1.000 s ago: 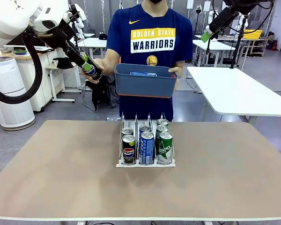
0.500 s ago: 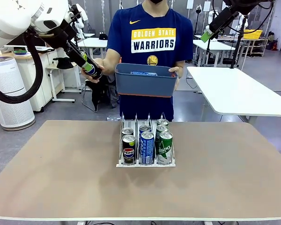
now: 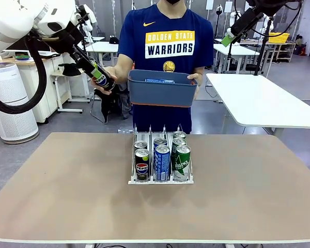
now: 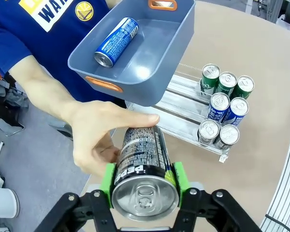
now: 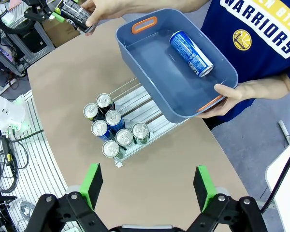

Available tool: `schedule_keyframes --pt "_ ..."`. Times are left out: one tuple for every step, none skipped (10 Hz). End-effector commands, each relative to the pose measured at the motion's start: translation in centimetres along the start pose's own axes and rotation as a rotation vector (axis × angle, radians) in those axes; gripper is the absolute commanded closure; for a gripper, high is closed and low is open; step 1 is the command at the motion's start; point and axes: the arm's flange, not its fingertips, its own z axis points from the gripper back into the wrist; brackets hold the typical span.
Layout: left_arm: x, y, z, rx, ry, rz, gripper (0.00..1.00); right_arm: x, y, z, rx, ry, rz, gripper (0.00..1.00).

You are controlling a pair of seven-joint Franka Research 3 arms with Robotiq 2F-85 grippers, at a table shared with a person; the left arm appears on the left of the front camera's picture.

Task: Fill the beverage cans into the dispenser.
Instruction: Pick up the Pepsi coke handed by the human.

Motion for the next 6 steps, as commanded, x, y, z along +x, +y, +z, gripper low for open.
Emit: schedule_keyframes --pt "0.03 0.31 0.04 0.01 0.018 0.013 1.0 -0.12 0.0 0.07 0.005 -0.013 0.01 0.0" --pt "-0.06 0.36 0.15 0.02 0.012 0.019 1.0 -0.12 0.0 0.07 0.005 -0.013 0.01 0.0" --pt "-0.16 0.44 0.27 0.022 0.018 0.019 1.0 -0.12 0.0 0.07 0.005 -0.013 0.01 0.0" --pt "-0.08 0.37 0.24 0.016 0.02 0.019 1.0 -0.12 0.0 0.07 0.005 -0.013 0.01 0.0" --pt "-0.02 0.37 0.25 -0.004 0.022 0.018 1.0 -0.12 0.0 0.07 0.005 -0.013 0.01 0.0" --pt "0.09 0.25 0.26 0.038 0.014 0.035 1.0 -0.12 0.0 0.07 0.005 -0.013 0.01 0.0"
